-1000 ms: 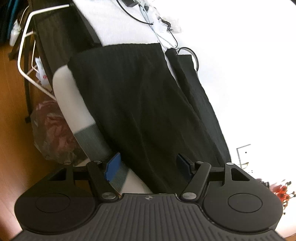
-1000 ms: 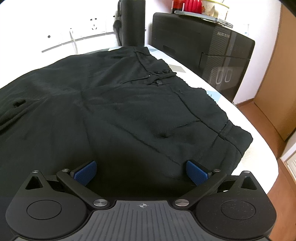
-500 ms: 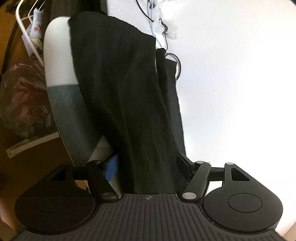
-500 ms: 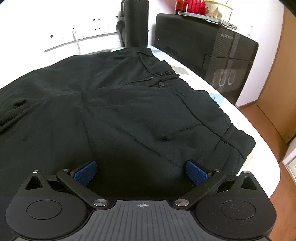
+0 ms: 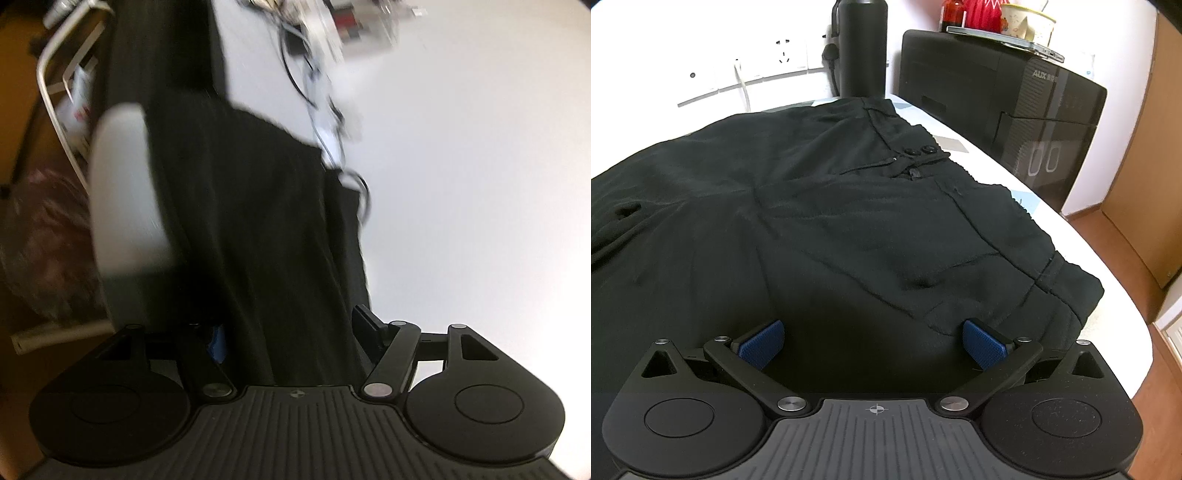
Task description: Fold clothes
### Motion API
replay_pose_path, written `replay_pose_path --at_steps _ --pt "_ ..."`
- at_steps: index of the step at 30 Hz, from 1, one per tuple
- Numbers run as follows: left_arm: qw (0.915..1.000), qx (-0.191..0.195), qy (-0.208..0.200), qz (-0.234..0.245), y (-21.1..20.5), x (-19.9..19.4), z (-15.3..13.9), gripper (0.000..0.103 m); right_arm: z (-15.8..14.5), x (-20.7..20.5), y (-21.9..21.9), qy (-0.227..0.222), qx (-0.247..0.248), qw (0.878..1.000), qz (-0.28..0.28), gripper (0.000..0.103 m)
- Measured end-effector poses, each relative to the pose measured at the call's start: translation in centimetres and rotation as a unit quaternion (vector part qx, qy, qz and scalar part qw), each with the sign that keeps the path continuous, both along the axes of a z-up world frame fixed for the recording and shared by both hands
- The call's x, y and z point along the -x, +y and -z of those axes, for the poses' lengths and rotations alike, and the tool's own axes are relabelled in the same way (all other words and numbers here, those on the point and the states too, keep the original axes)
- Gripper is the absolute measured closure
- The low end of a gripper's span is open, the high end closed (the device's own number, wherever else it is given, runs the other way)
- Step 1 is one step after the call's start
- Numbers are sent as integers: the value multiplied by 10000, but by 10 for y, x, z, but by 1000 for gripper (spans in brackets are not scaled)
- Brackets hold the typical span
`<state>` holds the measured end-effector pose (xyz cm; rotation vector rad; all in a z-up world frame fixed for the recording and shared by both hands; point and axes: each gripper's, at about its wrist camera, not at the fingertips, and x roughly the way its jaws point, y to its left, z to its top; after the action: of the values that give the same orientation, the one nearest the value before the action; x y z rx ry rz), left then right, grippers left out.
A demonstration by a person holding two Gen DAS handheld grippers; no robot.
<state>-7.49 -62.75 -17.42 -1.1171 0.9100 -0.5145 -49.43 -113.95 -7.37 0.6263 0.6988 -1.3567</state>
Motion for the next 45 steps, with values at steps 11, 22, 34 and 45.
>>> replay_pose_path --at_steps 11,22,34,45 --pt "9918 -1169 -361 372 -12 -7 -14 51 -13 15 8 -204 -66 9990 404 1" --pt "9852 -1428 -459 826 -13 -29 -14 90 -27 106 52 -2087 14 9554 2087 9" --pt "9836 -1175 -660 1201 -21 -53 -32 97 -10 85 49 -2255 5 9606 1627 35" --pt "9820 -139 -1533 1095 -39 -62 -106 98 -41 77 25 -2880 625 9445 1451 93"
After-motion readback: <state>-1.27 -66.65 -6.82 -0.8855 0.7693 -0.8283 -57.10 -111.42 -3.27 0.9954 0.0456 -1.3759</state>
